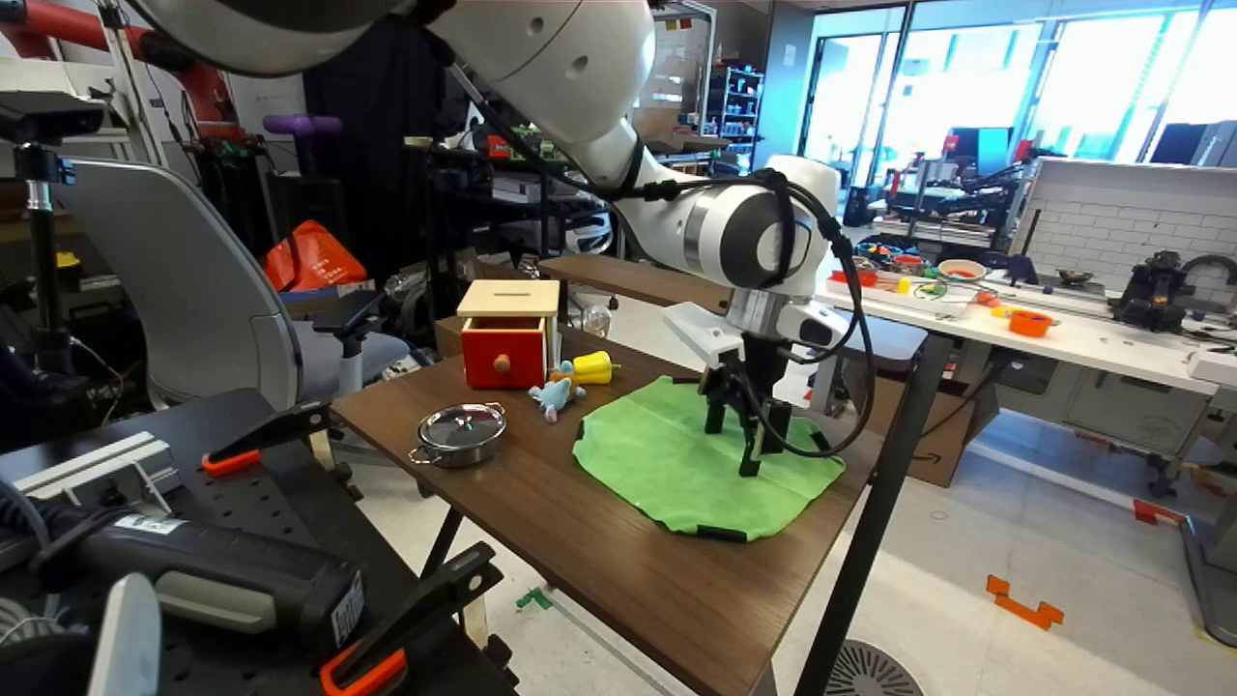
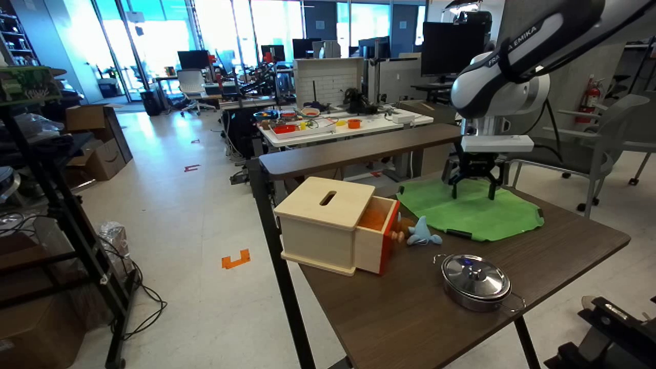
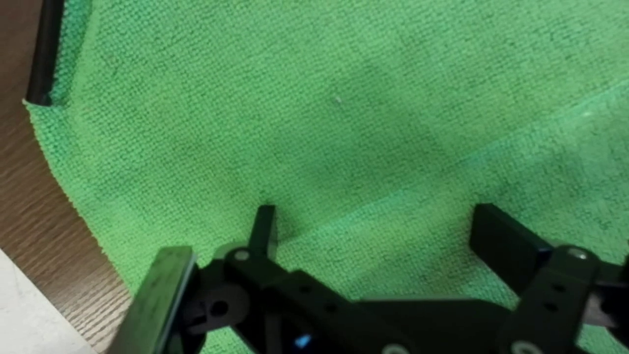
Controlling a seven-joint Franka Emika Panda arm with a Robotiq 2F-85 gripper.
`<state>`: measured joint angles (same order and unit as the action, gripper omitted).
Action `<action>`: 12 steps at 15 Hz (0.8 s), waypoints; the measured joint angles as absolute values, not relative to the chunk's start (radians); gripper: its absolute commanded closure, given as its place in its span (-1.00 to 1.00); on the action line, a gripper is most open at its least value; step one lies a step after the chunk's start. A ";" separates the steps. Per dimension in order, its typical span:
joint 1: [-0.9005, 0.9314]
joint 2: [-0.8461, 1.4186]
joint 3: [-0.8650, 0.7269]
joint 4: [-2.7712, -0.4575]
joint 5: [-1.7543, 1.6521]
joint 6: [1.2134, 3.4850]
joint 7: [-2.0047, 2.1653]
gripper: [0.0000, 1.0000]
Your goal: Slide the green cloth up on the desk
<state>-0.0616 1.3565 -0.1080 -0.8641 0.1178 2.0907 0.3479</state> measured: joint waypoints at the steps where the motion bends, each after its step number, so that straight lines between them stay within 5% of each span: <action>1: -0.062 1.367 -0.109 -0.843 0.114 2.078 0.357 -1.00; 12: -0.054 1.469 -0.122 -0.661 0.061 2.060 0.426 -1.00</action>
